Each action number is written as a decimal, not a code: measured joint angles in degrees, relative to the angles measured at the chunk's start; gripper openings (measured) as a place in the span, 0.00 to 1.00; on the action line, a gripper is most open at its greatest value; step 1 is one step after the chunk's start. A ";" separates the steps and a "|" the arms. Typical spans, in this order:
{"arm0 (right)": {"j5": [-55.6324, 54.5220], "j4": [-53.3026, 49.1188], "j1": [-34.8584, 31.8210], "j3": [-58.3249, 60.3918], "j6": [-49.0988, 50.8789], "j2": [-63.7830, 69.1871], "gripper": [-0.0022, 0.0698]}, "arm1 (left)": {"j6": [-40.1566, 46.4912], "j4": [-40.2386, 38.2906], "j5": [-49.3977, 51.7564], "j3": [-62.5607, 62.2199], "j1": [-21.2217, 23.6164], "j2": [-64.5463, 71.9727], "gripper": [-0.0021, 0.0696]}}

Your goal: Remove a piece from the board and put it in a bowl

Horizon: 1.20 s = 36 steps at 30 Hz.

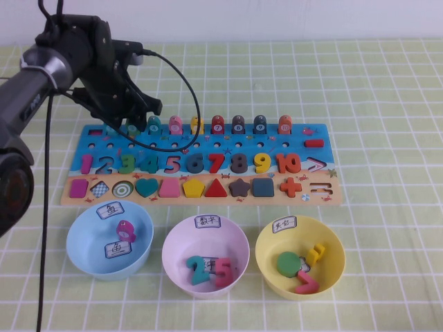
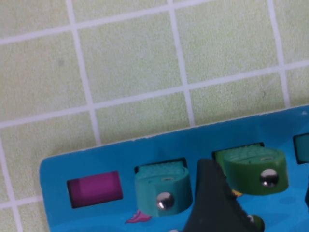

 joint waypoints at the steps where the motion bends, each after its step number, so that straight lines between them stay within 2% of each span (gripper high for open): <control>1: 0.00 0.00 0.00 0.00 0.00 0.00 0.01 | 0.00 -0.13 0.00 0.00 0.00 0.09 0.52; 29: 0.00 0.00 0.00 0.00 0.00 0.00 0.01 | -0.13 -1.01 -0.60 0.00 0.00 0.09 0.52; 36: 0.00 0.00 0.00 0.00 0.00 0.00 0.01 | -0.13 -1.01 -1.07 0.00 0.00 0.09 0.44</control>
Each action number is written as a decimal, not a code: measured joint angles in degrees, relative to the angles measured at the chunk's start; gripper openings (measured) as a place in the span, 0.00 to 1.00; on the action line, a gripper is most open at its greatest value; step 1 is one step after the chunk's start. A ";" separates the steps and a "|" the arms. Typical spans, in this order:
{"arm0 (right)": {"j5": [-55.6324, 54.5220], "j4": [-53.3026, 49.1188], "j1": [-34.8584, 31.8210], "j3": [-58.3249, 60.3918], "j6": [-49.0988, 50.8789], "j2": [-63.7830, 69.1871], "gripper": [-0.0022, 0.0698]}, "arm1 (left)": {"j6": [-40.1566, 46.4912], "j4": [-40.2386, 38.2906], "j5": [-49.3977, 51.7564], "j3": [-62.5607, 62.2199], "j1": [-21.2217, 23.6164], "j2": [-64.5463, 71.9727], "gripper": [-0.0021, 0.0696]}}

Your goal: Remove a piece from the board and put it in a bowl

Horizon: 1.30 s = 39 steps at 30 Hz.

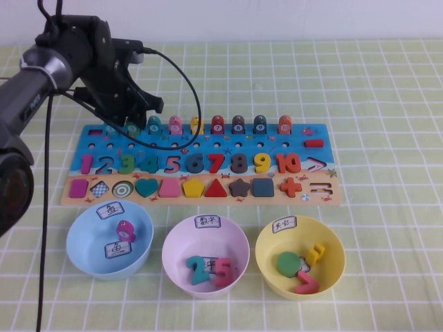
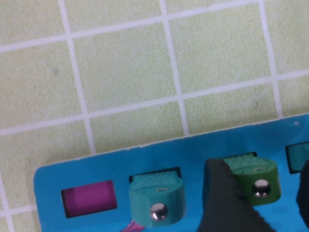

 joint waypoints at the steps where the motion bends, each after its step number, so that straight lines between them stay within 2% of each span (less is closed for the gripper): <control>1: 0.00 0.00 0.00 0.00 0.00 0.00 0.01 | 0.00 0.00 -0.10 0.00 0.00 0.00 0.42; 4: 0.00 0.00 0.00 0.00 0.00 0.00 0.01 | 0.00 0.00 -0.20 0.00 0.00 0.00 0.38; 14: 0.00 0.00 0.00 0.00 0.00 0.00 0.01 | 0.00 0.00 -0.20 0.00 0.00 1.31 0.36; 19: 0.00 0.00 0.00 0.00 0.00 0.00 0.01 | 0.00 0.00 -0.34 0.00 0.00 1.31 0.31; 39: 0.00 0.00 0.00 0.00 0.00 0.00 0.01 | 0.00 -0.51 -0.78 -2.36 0.00 -0.67 0.31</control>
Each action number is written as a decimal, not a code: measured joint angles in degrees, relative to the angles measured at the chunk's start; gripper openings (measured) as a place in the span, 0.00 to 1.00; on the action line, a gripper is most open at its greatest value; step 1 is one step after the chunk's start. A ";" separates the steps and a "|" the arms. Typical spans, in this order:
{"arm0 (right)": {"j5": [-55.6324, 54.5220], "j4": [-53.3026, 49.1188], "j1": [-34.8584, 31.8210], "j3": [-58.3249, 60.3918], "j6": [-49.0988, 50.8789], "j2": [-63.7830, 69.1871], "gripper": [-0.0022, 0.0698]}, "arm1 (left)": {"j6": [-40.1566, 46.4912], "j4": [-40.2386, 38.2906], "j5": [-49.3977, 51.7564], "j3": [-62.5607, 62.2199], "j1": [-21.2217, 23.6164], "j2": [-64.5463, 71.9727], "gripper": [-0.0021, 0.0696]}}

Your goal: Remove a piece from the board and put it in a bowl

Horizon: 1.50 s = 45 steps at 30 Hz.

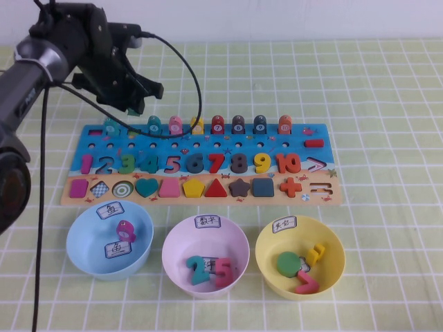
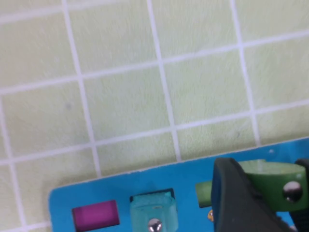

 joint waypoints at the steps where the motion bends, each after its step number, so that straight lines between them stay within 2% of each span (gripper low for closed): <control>1: 0.00 0.00 0.00 0.00 0.00 0.00 0.01 | 0.00 0.00 0.27 -0.45 0.00 -0.27 0.31; 9: 0.00 0.00 0.00 0.00 0.00 0.00 0.01 | 0.64 0.00 2.07 -0.91 0.00 -3.16 0.31; 17: 0.00 0.00 0.00 0.00 0.00 0.00 0.01 | 5.81 0.83 11.39 -1.01 0.00 -12.15 0.31; 24: 0.00 0.00 0.00 0.00 0.00 0.00 0.01 | 7.63 1.33 12.78 2.84 -0.11 -21.24 0.31; 27: 0.00 0.00 0.00 0.00 0.00 0.00 0.01 | 7.72 2.47 12.78 8.47 -0.69 -25.79 0.31; 29: 0.00 0.00 0.00 0.00 0.00 0.00 0.01 | 7.72 3.55 11.50 16.66 -2.29 -30.60 0.31; 39: 0.00 0.00 0.00 0.00 0.00 0.00 0.01 | 4.30 0.51 -4.56 56.30 -9.63 -50.83 0.31; 45: 0.00 0.00 0.00 0.00 0.00 0.00 0.01 | 2.84 -0.46 -8.66 67.48 -10.15 -52.32 0.31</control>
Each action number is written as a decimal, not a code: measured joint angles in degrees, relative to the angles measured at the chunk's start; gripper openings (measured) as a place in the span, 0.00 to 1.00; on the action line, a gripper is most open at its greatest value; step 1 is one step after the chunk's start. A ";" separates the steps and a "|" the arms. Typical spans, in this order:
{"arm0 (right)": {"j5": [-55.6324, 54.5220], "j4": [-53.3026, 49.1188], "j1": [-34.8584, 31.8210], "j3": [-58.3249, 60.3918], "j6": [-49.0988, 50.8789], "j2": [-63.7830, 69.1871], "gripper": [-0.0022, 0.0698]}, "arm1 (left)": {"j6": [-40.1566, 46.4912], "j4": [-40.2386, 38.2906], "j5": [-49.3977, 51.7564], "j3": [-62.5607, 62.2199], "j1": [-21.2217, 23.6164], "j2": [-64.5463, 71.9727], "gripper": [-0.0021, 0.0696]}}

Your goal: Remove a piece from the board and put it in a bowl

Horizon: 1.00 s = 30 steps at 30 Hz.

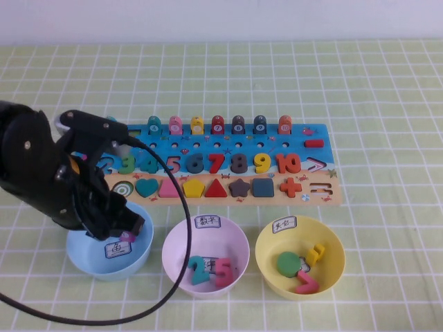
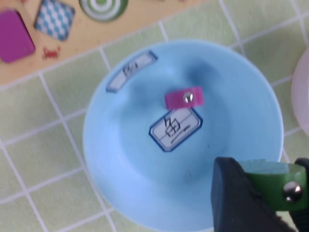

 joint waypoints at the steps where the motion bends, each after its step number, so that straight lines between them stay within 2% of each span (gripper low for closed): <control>1: 0.00 0.00 0.00 0.00 0.00 0.00 0.01 | -0.09 0.00 -0.24 0.61 0.00 -0.11 0.31; 10: 0.04 0.00 0.00 0.00 0.00 0.00 0.01 | -0.27 0.25 -4.63 3.52 0.00 -0.44 0.31; 23: 0.04 0.00 0.00 0.00 0.00 0.00 0.01 | -0.27 0.96 -5.74 3.68 0.00 2.81 0.31; 26: 0.04 0.00 0.00 0.00 0.00 0.00 0.01 | -1.39 0.96 -5.74 3.68 0.00 5.49 0.37; 30: 0.04 0.00 0.00 0.00 0.00 0.00 0.01 | -2.63 0.96 -6.33 3.68 0.00 7.79 0.52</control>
